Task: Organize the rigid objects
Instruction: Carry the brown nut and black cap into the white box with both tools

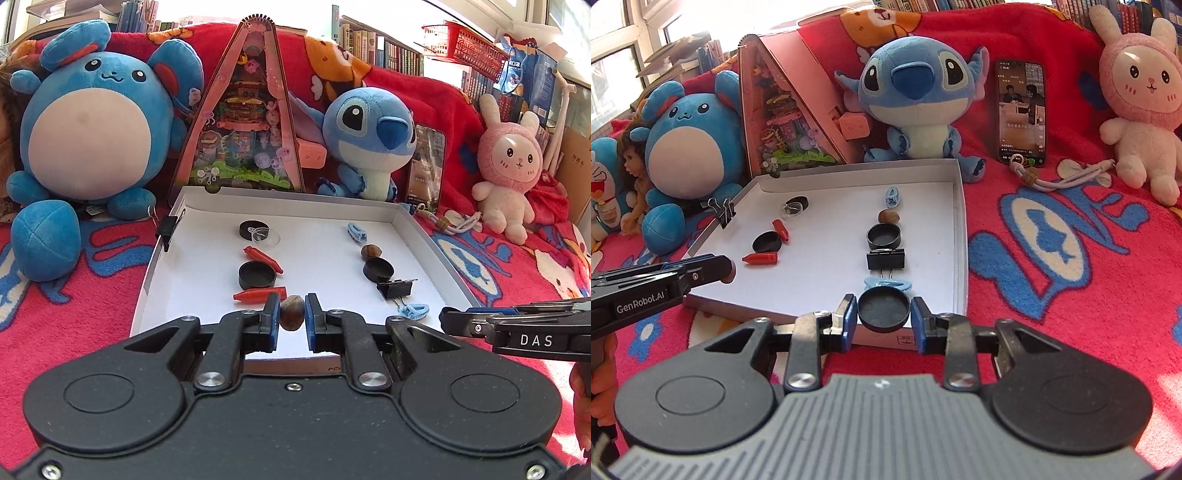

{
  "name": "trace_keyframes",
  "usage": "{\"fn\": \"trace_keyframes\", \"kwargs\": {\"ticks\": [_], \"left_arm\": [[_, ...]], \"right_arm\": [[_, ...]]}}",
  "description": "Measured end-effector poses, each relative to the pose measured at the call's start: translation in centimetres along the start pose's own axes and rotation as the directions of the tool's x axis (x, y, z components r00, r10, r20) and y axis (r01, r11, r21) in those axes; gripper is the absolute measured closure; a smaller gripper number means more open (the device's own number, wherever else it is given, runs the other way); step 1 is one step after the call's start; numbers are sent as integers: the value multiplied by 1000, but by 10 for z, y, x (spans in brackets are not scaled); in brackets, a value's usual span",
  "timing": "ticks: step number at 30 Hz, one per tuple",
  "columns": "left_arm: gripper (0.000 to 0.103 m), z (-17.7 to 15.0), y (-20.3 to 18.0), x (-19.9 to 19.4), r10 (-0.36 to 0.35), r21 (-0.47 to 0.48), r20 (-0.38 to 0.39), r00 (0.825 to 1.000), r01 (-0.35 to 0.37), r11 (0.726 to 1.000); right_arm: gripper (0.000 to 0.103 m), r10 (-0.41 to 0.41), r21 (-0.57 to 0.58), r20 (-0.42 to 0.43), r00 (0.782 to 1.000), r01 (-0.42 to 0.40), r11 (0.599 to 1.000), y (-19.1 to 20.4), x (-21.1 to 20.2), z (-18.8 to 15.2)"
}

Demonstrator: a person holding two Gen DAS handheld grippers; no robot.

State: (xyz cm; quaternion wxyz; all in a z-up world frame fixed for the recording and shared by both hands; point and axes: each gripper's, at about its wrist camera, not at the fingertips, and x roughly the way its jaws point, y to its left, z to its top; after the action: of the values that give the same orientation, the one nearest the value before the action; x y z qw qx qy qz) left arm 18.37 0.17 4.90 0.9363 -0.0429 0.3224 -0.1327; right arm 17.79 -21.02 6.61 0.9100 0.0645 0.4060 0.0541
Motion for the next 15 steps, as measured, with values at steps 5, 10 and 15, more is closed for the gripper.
{"fn": "trace_keyframes", "kwargs": {"ticks": [5, 10, 15], "left_arm": [[89, 2, 0, 14, 8, 8, -24, 1000, -8, 1000], [89, 3, 3, 27, 13, -8, -56, 998, -13, 1000], [89, 3, 4, 36, 20, -15, -74, 997, -21, 1000]], "right_arm": [[66, 3, 9, -37, 999, -3, 1000, -1, 11, 4], [67, 4, 14, -68, 998, -3, 1000, 1, 21, 4], [67, 6, 14, -105, 994, -5, 1000, 1, 30, 9]]}}
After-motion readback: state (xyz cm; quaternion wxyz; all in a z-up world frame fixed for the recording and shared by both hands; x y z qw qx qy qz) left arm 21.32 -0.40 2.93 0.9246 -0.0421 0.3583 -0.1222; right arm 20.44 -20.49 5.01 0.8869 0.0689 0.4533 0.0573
